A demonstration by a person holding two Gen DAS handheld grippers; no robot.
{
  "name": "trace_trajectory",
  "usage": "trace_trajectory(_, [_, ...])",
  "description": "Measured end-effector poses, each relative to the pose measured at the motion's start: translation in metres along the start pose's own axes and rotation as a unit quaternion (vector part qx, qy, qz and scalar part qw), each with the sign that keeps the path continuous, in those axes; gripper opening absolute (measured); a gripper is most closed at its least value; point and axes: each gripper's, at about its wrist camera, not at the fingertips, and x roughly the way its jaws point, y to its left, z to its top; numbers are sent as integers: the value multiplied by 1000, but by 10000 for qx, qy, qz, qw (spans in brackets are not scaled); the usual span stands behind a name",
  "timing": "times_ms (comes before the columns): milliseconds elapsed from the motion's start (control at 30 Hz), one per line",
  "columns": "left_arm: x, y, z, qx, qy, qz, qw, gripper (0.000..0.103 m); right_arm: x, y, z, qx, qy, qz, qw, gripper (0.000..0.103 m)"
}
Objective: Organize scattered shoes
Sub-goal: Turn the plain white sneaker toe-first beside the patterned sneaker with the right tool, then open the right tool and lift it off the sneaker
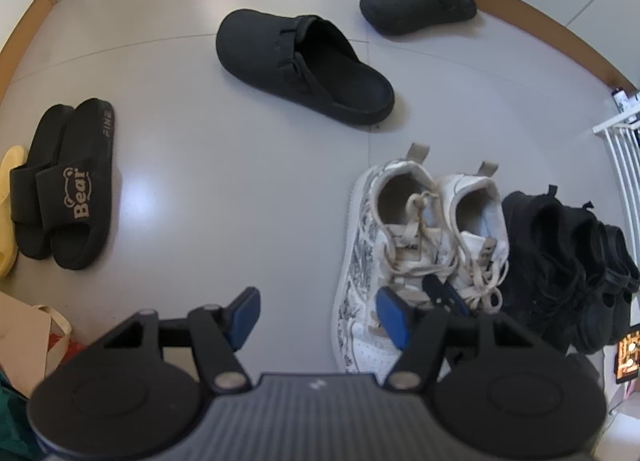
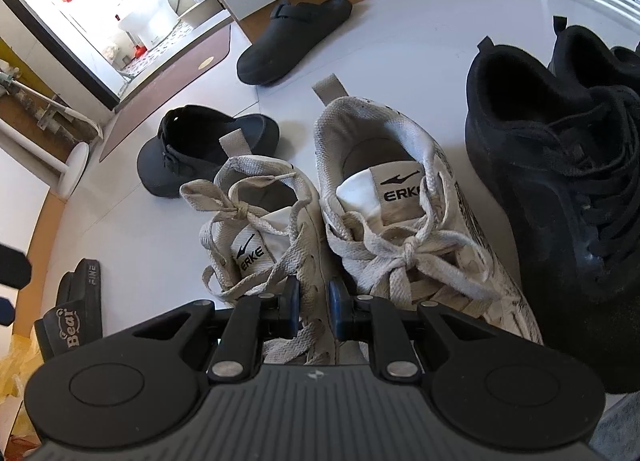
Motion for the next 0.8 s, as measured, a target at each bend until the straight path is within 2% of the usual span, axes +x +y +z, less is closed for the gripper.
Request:
trace_trajectory(233, [-2, 0, -2, -5, -35, -12, 10000, 67, 3, 3, 2, 236, 188, 2, 9995, 22])
trace_trajectory(367, [-3, -5, -4, 40, -63, -1, 10000, 67, -1, -3, 4, 290, 174, 52, 9994, 31])
trace_trajectory(467, [-5, -9, -4, 48, -99, 9, 9999, 67, -4, -6, 3, 293, 191, 119, 9993, 34])
trace_trajectory(533, [-6, -11, -4, 65, -120, 10, 9999, 67, -7, -5, 0, 174, 187, 178, 9995, 42])
trace_trajectory(600, [-6, -13, -4, 87, -121, 17, 9999, 67, -9, -3, -5, 48, 200, 247, 9995, 60])
trace_trajectory(667, [-4, -15, -5, 105, -103, 29, 9999, 67, -8, -3, -10, -60, 262, 299, 9992, 70])
trace_trajectory(700, [-3, -15, -5, 100, -89, 44, 9999, 67, -5, -2, -13, -159, 344, 308, 9988, 74])
trace_trajectory(800, [-1, -15, -3, 80, -73, 73, 9999, 67, 6, 2, -23, -451, 584, 272, 9969, 76])
